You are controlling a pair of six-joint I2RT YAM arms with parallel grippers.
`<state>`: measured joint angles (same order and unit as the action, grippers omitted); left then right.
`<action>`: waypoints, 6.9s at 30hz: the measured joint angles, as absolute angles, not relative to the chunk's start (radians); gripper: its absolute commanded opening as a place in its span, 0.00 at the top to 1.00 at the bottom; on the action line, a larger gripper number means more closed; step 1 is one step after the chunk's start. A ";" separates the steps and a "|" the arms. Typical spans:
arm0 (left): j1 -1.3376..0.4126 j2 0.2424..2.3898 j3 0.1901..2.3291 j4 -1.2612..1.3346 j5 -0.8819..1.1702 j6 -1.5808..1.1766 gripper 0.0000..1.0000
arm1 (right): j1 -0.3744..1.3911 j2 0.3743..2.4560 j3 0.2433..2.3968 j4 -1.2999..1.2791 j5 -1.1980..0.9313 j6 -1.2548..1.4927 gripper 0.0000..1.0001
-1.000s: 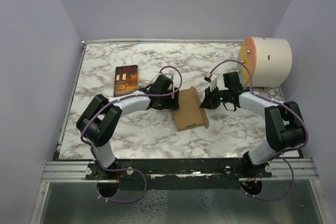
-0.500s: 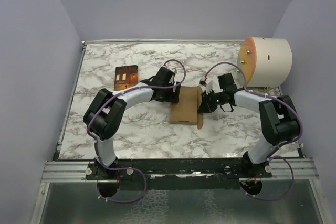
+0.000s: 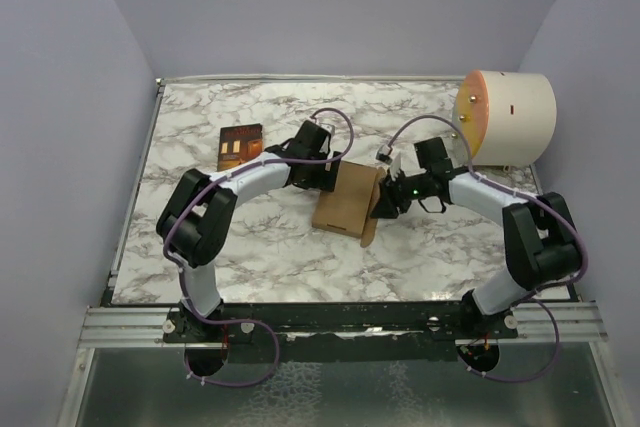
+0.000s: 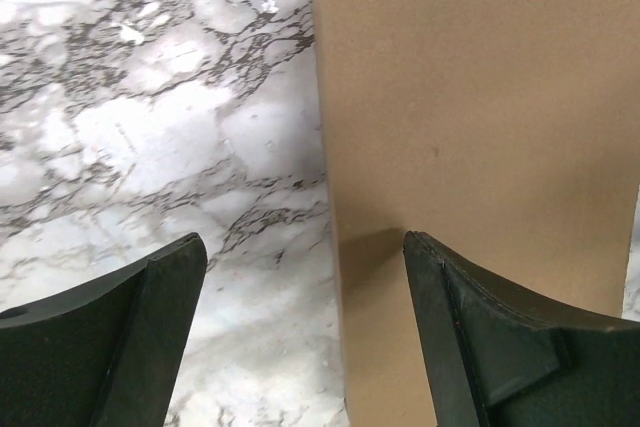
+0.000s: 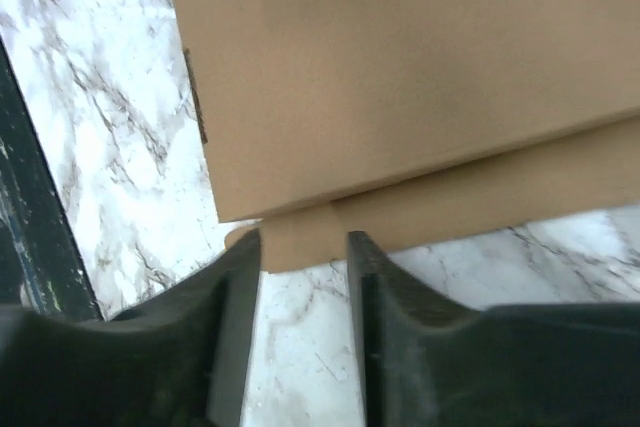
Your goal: Fold the paper box
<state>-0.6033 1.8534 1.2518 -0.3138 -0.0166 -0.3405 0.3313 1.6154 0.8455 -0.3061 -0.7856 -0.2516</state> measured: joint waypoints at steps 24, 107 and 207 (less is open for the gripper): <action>-0.584 1.713 0.972 -0.098 0.126 -0.432 0.27 | 0.171 1.646 0.707 -0.006 -0.852 0.404 0.12; -0.659 1.763 0.992 -0.058 0.183 -0.578 0.36 | 0.198 1.834 0.766 0.191 -1.019 0.503 0.39; -0.661 1.782 1.024 -0.076 0.214 -0.569 0.35 | 0.453 1.260 0.451 -0.193 -0.696 -1.458 0.58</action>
